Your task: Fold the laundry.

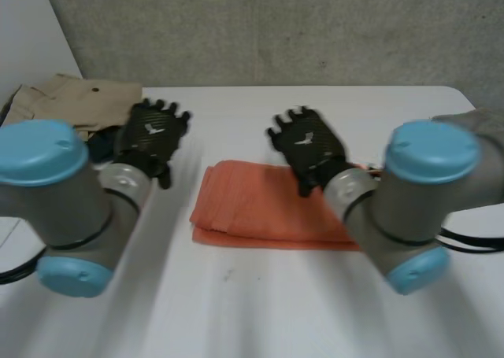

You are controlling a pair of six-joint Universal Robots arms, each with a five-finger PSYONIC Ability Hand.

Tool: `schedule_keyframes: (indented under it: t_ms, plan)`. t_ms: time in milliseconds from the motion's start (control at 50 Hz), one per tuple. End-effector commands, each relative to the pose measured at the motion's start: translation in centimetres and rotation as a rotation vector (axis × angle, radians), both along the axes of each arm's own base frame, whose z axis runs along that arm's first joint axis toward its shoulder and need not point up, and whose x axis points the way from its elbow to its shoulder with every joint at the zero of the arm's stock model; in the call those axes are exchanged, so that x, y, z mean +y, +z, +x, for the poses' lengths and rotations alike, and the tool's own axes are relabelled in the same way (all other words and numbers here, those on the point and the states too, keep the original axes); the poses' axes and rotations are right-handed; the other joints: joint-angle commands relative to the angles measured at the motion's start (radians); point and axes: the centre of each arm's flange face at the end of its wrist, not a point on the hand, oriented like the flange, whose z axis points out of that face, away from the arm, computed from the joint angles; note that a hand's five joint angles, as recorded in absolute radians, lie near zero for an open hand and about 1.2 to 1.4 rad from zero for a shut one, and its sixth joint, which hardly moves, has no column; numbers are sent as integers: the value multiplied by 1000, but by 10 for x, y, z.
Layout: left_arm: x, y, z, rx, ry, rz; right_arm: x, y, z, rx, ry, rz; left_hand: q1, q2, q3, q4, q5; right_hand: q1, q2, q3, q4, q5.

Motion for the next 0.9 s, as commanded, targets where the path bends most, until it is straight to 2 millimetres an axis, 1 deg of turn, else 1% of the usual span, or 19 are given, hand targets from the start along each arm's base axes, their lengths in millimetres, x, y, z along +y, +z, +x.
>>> schedule_keyframes:
  t_ms: [20,40,100,180,260,320,400,420,480,500,560,580,620,640,740,780,800,860,900]
  plan:
    - [21,-10,-54,54,-169,28,-1,-28,-62,4,-182,307,-21,-26,-31,-27,-46,-23,-42,-29,-56,-64]
    - [21,-18,-61,47,-187,38,-2,-37,-72,21,-209,338,-21,-26,-31,-27,-46,-23,-42,-29,-56,-64]
    - [18,-28,-69,34,-193,49,-2,-49,-83,39,-233,368,-21,-26,-31,-27,-46,-23,-42,-29,-56,-64]
    - [14,-46,-72,5,-190,96,-9,-73,-92,90,-257,382,-21,-26,-31,-27,-46,357,337,350,324,315]
    - [17,-52,-68,-24,-181,137,-22,-82,-104,155,-292,359,-21,-26,-31,-27,-46,1197,1178,1191,1164,1156]
    - [21,-56,-62,-46,-162,168,-28,-77,-108,211,-305,291,-21,-26,-31,-27,-46,1199,1180,1192,1166,1158]
    - [21,-41,-46,-37,-112,161,-37,-54,-103,254,-306,130,-21,-26,-31,-27,-46,1199,1180,1192,1166,1158]
    - [18,-35,-37,-29,-86,156,-39,-35,-96,254,-295,42,-21,-26,-31,-27,-46,1199,1180,1192,1166,1158]
    - [13,-28,-24,-22,-53,153,-33,-4,-74,240,-241,-74,-21,-26,-31,-27,-46,1199,1180,1192,1166,1158]
    - [11,-25,-17,-17,-33,150,-21,6,-52,230,-171,-123,-21,-26,-31,-27,-46,1199,1180,1192,1166,1158]
    - [10,-20,-9,-13,-11,146,0,6,-15,218,-47,-166,-21,-26,-31,-27,-46,1199,1180,1192,1166,1158]
    - [9,-17,-4,-11,4,144,14,2,6,218,22,-181,-21,-26,-31,-27,-46,1199,1180,1192,1166,1158]
    - [8,-14,2,-7,25,138,27,-4,24,228,97,-194,-21,-26,-31,-27,-46,1199,1180,1192,1166,1158]
    - [6,-11,9,-4,54,133,43,-11,39,242,182,-208,-21,-26,-31,-27,-46,1199,1180,1192,1166,1158]
    - [3,-8,18,0,102,128,83,-37,65,288,401,-223,-21,-26,-31,-27,-46,1199,1180,1192,1166,1158]
    - [3,-7,18,2,100,125,83,-42,65,293,397,-204,-21,-26,-31,-27,-46,599,579,592,566,557]
    - [3,-6,17,3,97,123,81,-42,63,284,367,-183,-21,-26,-31,-27,-46,-23,-42,-29,-56,-64]
    - [3,-5,15,6,91,118,77,-38,58,237,291,-119,-21,-26,-31,-27,-46,-23,-42,-29,-56,-64]
    - [5,-1,9,17,69,103,66,-32,48,143,204,-20,-21,-26,-31,-27,-46,-23,-42,-29,-56,-64]
